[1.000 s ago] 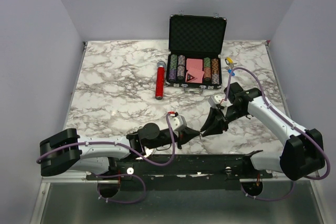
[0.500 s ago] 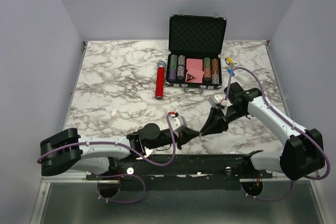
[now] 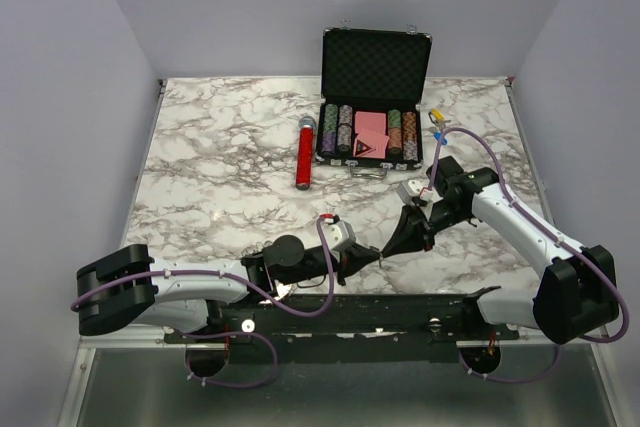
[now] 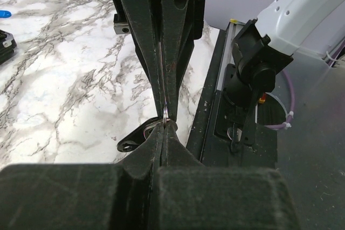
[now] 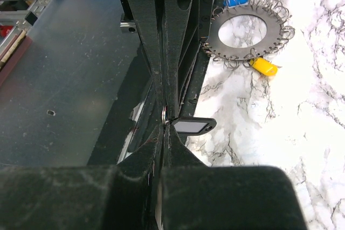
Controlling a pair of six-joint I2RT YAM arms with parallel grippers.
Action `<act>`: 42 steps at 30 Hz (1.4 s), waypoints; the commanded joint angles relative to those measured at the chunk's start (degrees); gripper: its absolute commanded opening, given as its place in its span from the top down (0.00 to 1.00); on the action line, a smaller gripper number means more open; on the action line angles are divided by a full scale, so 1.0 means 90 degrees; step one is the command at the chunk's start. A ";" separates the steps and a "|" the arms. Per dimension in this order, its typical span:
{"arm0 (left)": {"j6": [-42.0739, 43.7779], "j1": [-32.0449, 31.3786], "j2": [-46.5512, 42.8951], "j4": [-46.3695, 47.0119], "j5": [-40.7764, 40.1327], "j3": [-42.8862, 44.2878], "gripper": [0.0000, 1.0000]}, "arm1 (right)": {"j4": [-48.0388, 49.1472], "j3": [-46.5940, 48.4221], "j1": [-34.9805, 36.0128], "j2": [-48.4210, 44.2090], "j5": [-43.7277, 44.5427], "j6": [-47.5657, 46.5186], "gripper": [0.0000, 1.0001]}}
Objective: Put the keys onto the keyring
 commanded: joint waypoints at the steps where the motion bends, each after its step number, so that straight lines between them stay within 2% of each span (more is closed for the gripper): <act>1: -0.0056 0.0015 0.0027 0.0185 -0.0070 -0.0076 1.00 | 0.0081 0.0110 0.0038 0.0025 -0.0187 0.0059 0.95; 5: -0.0056 0.0006 0.0027 0.0195 -0.0070 -0.0085 1.00 | 0.0071 0.0110 0.0038 0.0015 -0.0119 0.0068 0.99; 20: -0.0144 0.0015 0.0105 0.0185 -0.0109 -0.0046 0.99 | 0.0208 0.0188 0.0038 -0.0014 0.0243 0.0449 0.99; 25: -0.0164 0.0015 0.0076 0.0165 -0.0177 -0.0056 0.88 | 0.0315 0.0159 0.0038 -0.0004 0.0360 0.0605 0.99; 31: -0.0193 0.0015 0.0008 0.0195 -0.0226 -0.0095 0.67 | 0.0501 0.0110 0.0038 -0.0043 0.0448 0.0810 0.99; 34: -0.0193 0.0015 -0.0051 0.0204 -0.0256 -0.0144 0.61 | 0.0608 0.0071 0.0028 -0.0063 0.0506 0.0918 1.00; 42: -0.0174 0.0015 -0.0373 0.0117 -0.0440 -0.0319 0.51 | 0.0852 0.0002 0.0038 -0.0160 0.0702 0.1221 0.99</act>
